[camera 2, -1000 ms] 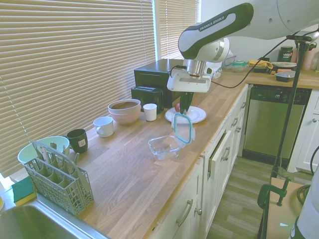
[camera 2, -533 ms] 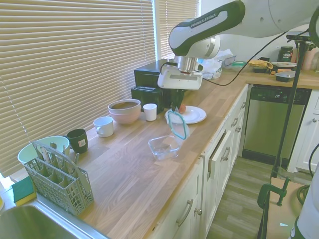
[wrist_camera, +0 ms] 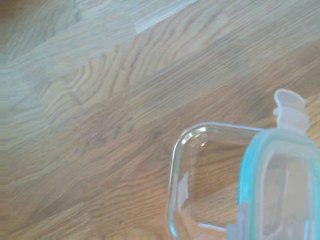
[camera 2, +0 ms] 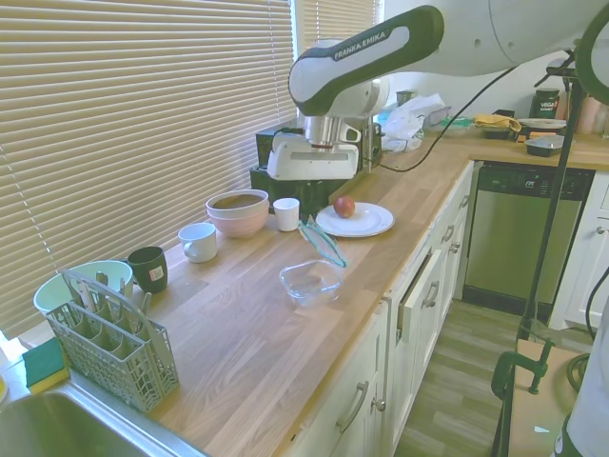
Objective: Cover the lid of the food container
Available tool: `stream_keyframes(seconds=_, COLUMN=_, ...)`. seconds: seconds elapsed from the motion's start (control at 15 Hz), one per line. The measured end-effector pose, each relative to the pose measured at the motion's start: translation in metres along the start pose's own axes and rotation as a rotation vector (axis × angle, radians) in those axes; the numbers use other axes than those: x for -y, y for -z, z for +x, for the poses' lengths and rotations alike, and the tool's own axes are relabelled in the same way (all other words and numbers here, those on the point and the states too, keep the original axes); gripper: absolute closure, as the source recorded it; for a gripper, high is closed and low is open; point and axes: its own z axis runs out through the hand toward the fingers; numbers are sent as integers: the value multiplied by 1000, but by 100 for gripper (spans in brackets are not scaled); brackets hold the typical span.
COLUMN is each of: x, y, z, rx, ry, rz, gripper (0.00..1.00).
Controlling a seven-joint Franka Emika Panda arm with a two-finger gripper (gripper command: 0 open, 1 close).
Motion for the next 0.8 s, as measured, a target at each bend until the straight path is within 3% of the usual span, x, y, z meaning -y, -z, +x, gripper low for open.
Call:
stream_keyframes(seconds=0.2, x=9, y=-20, z=-3, rx=6, ry=1, rz=-23, gripper=100)
stream_keyframes(seconds=0.8, x=54, y=-32, z=-31, rx=-31, ry=62, rz=-60, gripper=100)
